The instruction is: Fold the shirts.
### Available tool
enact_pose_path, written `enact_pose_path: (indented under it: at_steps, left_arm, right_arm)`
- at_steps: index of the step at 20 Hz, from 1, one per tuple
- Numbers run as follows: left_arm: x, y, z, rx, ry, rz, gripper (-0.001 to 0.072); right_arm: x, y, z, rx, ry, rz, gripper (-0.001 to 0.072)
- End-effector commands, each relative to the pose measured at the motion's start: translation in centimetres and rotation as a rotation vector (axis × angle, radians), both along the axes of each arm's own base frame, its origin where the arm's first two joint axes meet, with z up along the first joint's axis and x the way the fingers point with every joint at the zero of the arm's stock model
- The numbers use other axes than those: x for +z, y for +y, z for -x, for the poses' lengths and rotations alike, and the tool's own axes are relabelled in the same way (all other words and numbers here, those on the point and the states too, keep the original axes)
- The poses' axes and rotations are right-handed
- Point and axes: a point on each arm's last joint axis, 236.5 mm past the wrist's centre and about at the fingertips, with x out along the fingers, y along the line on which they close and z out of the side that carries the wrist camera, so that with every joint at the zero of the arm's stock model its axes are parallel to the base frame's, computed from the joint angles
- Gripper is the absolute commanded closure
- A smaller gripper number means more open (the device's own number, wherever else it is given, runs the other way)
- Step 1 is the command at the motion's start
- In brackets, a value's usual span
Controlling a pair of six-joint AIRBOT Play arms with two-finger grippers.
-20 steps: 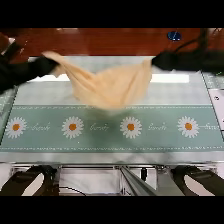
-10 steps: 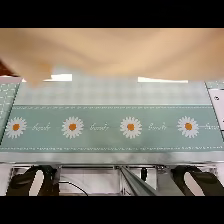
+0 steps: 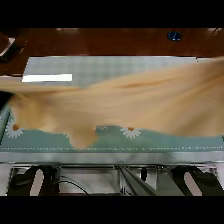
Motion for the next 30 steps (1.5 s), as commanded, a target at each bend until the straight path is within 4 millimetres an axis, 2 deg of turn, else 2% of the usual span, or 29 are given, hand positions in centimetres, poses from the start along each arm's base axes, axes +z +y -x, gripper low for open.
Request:
enact_pose_path:
  at_steps: [1,3,5,9,13,15,16,17,18,19,21,23,24,25,28,30]
  left_arm:
    - [-9.3,-2.0,-1.7,-0.054,0.190,0.207,0.0689]
    - [-14.8,-1.2,-4.1,0.037,0.258,0.281,0.0689]
    - [-19.1,0.0,-6.5,0.129,0.293,0.285,0.0689]
    - [-23.2,1.9,-12.2,0.228,0.307,0.225,0.0689]
    - [-26.3,1.2,-16.9,0.220,0.398,0.208,0.0673]
    - [-27.2,0.5,-18.6,0.189,0.446,0.216,0.0507]
    - [-27.4,-0.1,-19.0,0.159,0.475,0.222,0.0377]
    - [-27.4,-0.4,-18.8,0.115,0.509,0.217,0.0371]
    - [-27.3,0.0,-18.1,0.057,0.547,0.171,0.0371]
    - [-27.1,1.2,-17.3,0.023,0.579,0.118,0.0371]
    - [-26.9,5.4,-15.0,0.048,0.682,0.023,0.0371]
    - [-27.0,9.6,-12.1,0.096,0.766,-0.051,0.0371]
    - [-27.0,10.9,-10.8,0.120,0.798,-0.060,0.0371]
    - [-27.0,11.8,-9.7,0.153,0.824,-0.057,0.0370]
    - [-28.0,12.7,-5.6,0.213,0.875,-0.042,0.0368]
    - [-29.4,12.0,-2.6,0.229,0.915,-0.015,0.0366]
  right_arm:
    - [-11.2,-0.4,-2.2,-0.026,0.243,-0.063,0.0686]
    - [-16.7,-1.0,-4.7,-0.062,0.328,-0.095,0.0686]
    - [-20.5,-1.8,-7.8,-0.095,0.387,-0.112,0.0686]
    - [-25.7,-2.9,-15.3,-0.104,0.484,-0.124,0.0686]
    - [-29.3,-1.8,-21.8,-0.061,0.565,-0.210,0.0686]
    - [-30.6,-1.3,-23.8,-0.038,0.610,-0.244,0.0685]
    - [-30.9,-1.3,-24.5,-0.031,0.631,-0.258,0.0679]
    - [-31.0,-1.6,-25.0,-0.037,0.653,-0.273,0.0545]
    - [-30.6,-2.4,-25.2,-0.042,0.661,-0.278,0.0334]
    - [-30.0,-3.8,-25.2,-0.054,0.660,-0.267,0.0305]
    - [-28.5,-8.4,-24.2,-0.122,0.649,-0.208,0.0305]
    - [-27.5,-13.9,-21.6,-0.215,0.670,-0.101,0.0305]
    - [-27.5,-16.1,-19.6,-0.259,0.704,-0.052,0.0305]
    - [-27.6,-17.4,-17.9,-0.297,0.712,-0.047,0.0305]
    - [-30.1,-18.4,-12.3,-0.398,0.709,-0.104,0.0305]
    - [-32.5,-17.0,-8.6,-0.441,0.719,-0.185,0.0305]
